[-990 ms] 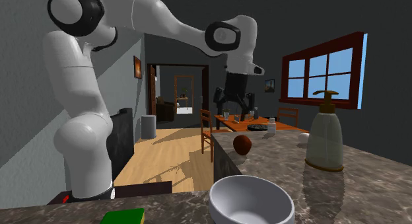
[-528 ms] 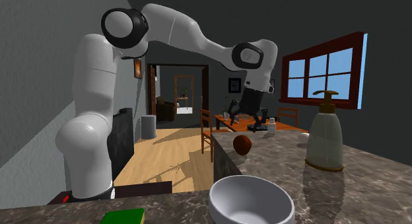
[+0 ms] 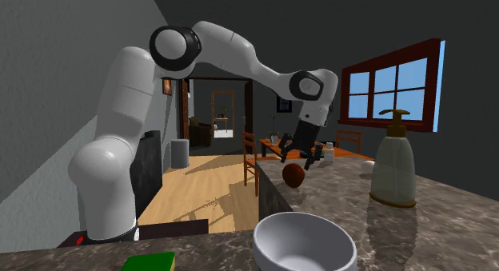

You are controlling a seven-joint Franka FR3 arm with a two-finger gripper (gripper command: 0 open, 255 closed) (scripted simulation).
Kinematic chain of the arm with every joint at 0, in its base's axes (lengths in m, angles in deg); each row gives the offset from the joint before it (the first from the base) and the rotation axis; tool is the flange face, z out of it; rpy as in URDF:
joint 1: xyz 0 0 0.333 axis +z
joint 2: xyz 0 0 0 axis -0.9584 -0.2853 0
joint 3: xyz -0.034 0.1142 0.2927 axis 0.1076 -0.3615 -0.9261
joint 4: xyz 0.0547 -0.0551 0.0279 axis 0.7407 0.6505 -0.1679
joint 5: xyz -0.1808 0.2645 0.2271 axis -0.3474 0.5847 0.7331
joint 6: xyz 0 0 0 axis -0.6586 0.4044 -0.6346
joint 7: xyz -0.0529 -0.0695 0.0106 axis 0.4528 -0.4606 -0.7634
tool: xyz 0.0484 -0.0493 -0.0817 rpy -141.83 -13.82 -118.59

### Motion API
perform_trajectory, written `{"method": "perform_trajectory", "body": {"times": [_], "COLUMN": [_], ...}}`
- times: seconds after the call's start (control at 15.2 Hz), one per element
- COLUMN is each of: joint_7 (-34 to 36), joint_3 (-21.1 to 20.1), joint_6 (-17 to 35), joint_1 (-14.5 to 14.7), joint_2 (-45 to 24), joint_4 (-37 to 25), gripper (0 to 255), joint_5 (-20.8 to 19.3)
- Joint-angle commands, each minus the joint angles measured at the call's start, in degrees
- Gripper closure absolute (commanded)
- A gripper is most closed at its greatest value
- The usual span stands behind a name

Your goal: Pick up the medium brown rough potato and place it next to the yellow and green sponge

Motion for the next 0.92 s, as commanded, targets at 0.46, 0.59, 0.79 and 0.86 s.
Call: {"method": "perform_trajectory", "body": {"times": [0.46, 0.59, 0.79, 0.86], "joint_7": [-0.24, -0.24, -0.24, -0.23], "joint_3": [-0.13, -0.13, -0.13, -0.13], "joint_6": [3.65, 3.65, 3.64, 3.65], "joint_1": [0.25, 0.25, 0.25, 0.26], "joint_2": [0.42, 0.42, 0.42, 0.41], "joint_4": [4.08, 4.08, 4.07, 4.06], "gripper": [0, 0, 255, 255], "joint_5": [0.06, 0.06, 0.06, 0.07]}}
